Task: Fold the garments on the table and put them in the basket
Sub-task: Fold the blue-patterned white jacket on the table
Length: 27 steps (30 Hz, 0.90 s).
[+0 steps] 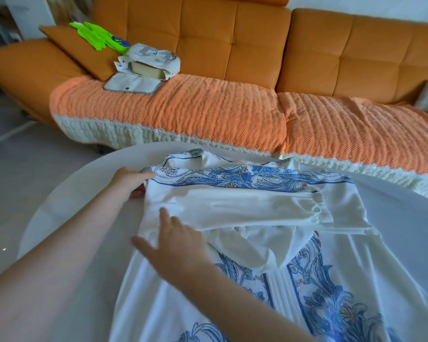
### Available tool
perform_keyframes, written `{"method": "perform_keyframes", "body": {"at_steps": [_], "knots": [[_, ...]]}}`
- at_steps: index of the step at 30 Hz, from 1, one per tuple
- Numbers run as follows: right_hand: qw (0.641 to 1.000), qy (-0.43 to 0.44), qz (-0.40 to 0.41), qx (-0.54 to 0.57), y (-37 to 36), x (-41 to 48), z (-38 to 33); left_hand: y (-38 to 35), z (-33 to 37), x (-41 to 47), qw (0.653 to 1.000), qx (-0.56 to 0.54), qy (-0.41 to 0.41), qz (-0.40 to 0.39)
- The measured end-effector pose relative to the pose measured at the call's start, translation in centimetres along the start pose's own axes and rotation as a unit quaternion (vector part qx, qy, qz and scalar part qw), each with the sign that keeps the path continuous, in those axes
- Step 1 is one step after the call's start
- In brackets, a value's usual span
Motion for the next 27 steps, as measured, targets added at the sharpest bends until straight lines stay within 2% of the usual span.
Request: {"method": "perform_keyframes", "body": {"at_steps": [4, 7, 9, 11, 13, 16, 19, 21, 23, 25, 27], "knots": [[0.999, -0.049, -0.003, 0.008, -2.8, 1.4, -2.7, -1.1, 0.8, -0.2, 0.998, -0.054, -0.001, 0.012], [0.999, -0.053, 0.004, -0.003, -2.7, 2.0, -2.4, -0.9, 2.1, 0.0, 0.994, -0.094, -0.046, 0.044], [0.997, -0.057, -0.014, 0.047, -2.0, 2.0, -1.3, -1.0, 3.3, 0.2, 0.991, -0.092, -0.087, 0.053], [0.987, -0.057, -0.025, 0.15, -0.7, 1.6, 0.0, -1.7, 4.5, 0.1, 0.987, -0.107, -0.112, 0.051], [0.965, -0.053, -0.007, 0.255, 1.3, 1.2, 1.5, -3.0, 6.1, 0.0, 0.983, -0.118, -0.134, 0.041], [0.904, -0.052, -0.025, 0.424, 4.4, 0.5, 5.1, -6.2, 10.1, -0.4, 0.975, -0.106, -0.195, 0.015], [0.859, -0.055, 0.0, 0.509, 7.9, -0.8, 9.4, -11.1, 14.3, -1.2, 0.962, -0.089, -0.258, -0.009], [0.838, -0.087, 0.02, 0.538, 8.9, -1.5, 12.7, -14.7, 16.2, -2.4, 0.953, -0.039, -0.3, -0.026], [0.841, -0.146, 0.019, 0.521, 8.3, -1.8, 15.9, -18.9, 16.0, -4.3, 0.947, 0.008, -0.308, -0.096], [0.878, -0.205, 0.004, 0.433, 6.9, -1.8, 18.4, -21.8, 14.0, -5.8, 0.934, 0.064, -0.311, -0.165], [0.915, -0.222, 0.015, 0.337, 6.2, -1.7, 20.0, -21.4, 12.4, -6.5, 0.909, 0.136, -0.364, -0.15]]}}
Point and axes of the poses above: each hand's wrist, its own x-axis towards the middle knuckle, its own y-axis out of the back of the hand, z = x × y, the point moved 8 cm from there along x, towards the middle knuckle, and after that the axes turned 15 degrees about -y, right-handed, at the moved point
